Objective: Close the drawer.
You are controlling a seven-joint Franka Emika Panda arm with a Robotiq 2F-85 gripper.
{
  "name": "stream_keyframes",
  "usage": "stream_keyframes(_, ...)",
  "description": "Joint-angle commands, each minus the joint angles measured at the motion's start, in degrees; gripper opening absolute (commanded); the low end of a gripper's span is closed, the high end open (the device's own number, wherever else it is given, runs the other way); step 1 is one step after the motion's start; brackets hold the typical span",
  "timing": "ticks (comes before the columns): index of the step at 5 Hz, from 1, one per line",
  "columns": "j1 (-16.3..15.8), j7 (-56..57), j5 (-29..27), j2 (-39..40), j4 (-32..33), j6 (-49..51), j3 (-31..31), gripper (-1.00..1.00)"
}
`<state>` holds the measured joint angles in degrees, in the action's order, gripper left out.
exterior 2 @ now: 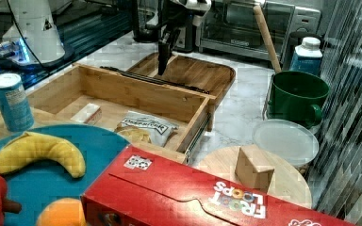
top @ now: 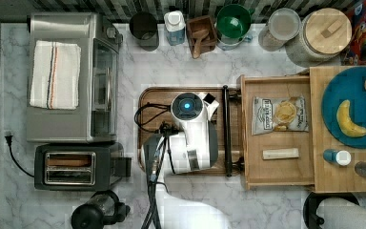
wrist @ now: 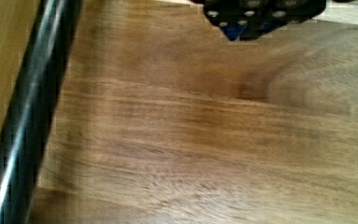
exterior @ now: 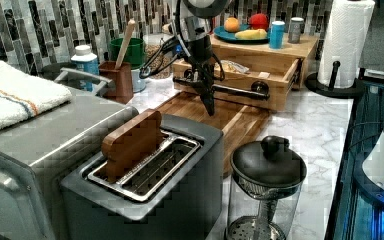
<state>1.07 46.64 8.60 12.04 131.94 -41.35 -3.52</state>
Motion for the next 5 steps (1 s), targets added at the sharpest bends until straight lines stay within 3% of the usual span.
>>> stream_keyframes(1,6.76,15.31,0.72,1.04,-6.75,-3.47,3.71,-1.0)
stream_keyframes(5,15.63,15.96,-1.41,-1.05,-6.65,-9.26,7.62,-1.0)
